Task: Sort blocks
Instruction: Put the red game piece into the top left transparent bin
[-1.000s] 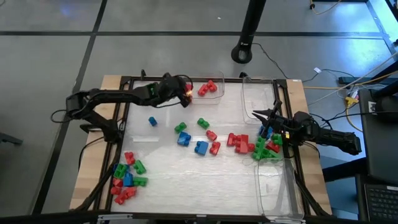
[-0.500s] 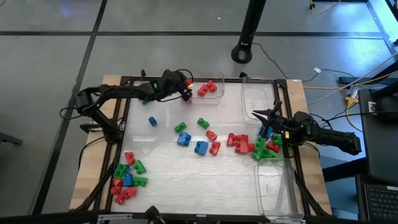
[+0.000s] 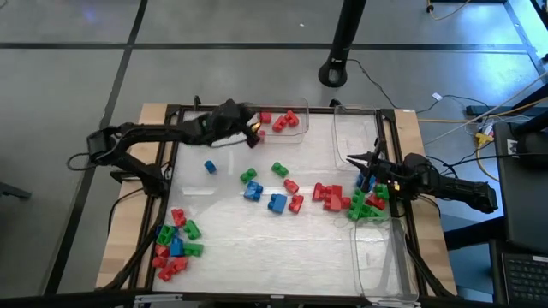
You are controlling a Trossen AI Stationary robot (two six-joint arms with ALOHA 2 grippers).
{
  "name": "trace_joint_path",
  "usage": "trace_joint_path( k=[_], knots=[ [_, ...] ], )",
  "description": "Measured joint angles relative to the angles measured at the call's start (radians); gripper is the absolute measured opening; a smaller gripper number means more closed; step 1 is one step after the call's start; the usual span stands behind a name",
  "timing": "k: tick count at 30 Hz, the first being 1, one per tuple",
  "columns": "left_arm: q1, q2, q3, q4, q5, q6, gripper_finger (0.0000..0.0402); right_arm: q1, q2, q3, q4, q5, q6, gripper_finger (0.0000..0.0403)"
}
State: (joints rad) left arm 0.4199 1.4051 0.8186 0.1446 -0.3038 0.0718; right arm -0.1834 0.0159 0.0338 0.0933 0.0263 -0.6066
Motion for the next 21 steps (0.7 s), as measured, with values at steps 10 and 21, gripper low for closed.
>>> trace_joint_path(
  k=[10, 21],
  knots=[
    [-0.023, -0.22, -0.306, 0.5, 0.21, 0.066, 0.0162, 0.001, 0.198, 0.085, -0.005, -0.064, 0.1, 0.02],
    [-0.042, -0.364, -0.321, 0.315, 0.212, 0.063, 0.0159, 0.001, 0.821, 0.499, -0.137, -0.088, 0.139, 0.033]
  ],
)
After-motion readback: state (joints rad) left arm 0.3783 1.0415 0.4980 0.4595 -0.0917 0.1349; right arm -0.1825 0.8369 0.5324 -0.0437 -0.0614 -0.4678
